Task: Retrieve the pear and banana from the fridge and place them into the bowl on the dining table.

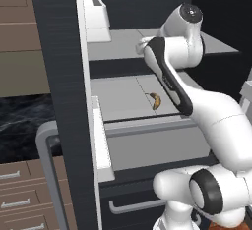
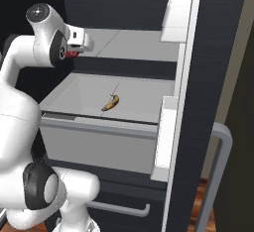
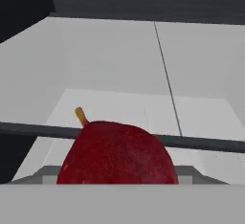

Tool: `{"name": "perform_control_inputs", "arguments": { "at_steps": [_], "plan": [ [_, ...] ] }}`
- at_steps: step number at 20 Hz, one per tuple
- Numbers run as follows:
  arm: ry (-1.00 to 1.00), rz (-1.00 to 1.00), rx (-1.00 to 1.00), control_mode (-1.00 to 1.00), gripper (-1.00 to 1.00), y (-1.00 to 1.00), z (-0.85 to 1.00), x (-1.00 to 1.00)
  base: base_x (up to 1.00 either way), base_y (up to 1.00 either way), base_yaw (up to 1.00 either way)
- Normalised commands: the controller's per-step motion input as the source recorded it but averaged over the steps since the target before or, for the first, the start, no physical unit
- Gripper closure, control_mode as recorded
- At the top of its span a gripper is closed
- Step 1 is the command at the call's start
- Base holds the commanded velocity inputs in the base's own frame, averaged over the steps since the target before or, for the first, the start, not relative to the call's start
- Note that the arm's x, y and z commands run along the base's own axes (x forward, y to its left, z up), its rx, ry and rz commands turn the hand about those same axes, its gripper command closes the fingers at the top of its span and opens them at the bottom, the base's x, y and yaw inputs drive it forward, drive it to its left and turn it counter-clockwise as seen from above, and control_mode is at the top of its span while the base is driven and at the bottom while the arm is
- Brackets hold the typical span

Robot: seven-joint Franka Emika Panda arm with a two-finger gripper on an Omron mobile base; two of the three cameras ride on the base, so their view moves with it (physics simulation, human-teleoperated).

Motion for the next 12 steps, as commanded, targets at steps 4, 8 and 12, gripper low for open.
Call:
{"name": "perform_control_inputs", "arguments": {
  "at_steps": [4, 8, 12],
  "plan": [
    [-0.01, 0.0, 0.09, -1.0, 1.0, -0.37, -0.25, -0.84, 0.0, 0.0, 0.0],
    [0.0, 0.0, 0.09, -1.0, 1.0, -0.29, -0.14, -0.42, 0.0, 0.0, 0.0],
    [0.0, 0.0, 0.07, -1.0, 1.0, -0.2, -0.09, -0.21, 0.0, 0.0, 0.0]
  ]
}}
